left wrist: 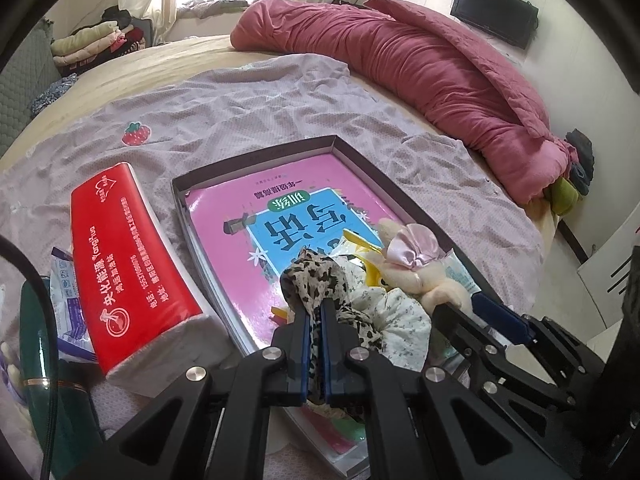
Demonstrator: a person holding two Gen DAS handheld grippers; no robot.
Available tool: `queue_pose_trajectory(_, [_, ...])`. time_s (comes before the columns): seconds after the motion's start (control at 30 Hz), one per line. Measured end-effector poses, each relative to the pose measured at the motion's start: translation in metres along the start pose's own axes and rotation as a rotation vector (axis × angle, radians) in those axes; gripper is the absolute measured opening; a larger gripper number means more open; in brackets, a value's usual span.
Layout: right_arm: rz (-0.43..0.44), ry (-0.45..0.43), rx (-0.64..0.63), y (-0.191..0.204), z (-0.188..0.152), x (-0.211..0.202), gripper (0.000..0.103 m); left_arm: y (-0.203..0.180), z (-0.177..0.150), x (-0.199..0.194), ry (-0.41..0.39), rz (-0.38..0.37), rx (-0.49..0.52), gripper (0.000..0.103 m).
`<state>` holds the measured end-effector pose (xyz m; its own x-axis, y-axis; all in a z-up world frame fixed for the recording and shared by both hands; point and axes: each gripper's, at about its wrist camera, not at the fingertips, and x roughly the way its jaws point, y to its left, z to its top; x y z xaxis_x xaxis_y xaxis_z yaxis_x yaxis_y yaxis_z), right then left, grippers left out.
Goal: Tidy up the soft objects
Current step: 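Lower the scrunchie onto the book and open the left gripper while the right releases the bunny beside it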
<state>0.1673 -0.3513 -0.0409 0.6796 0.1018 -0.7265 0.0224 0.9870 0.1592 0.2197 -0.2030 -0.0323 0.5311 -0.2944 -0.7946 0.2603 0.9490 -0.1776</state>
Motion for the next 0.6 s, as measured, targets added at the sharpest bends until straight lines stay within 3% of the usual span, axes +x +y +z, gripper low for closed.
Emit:
queue_pose_trajectory(0.37, [-0.014, -0.082, 0.053, -0.009, 0.001, -0.016, 0.057, -0.001, -0.002, 0.009, 0.036, 0.014, 0.007, 0.005])
queue_pose_trajectory(0.6, [-0.011, -0.079, 0.058, -0.01, 0.003, -0.015, 0.058, -0.004, -0.005, 0.015, 0.064, 0.027, 0.026, 0.009])
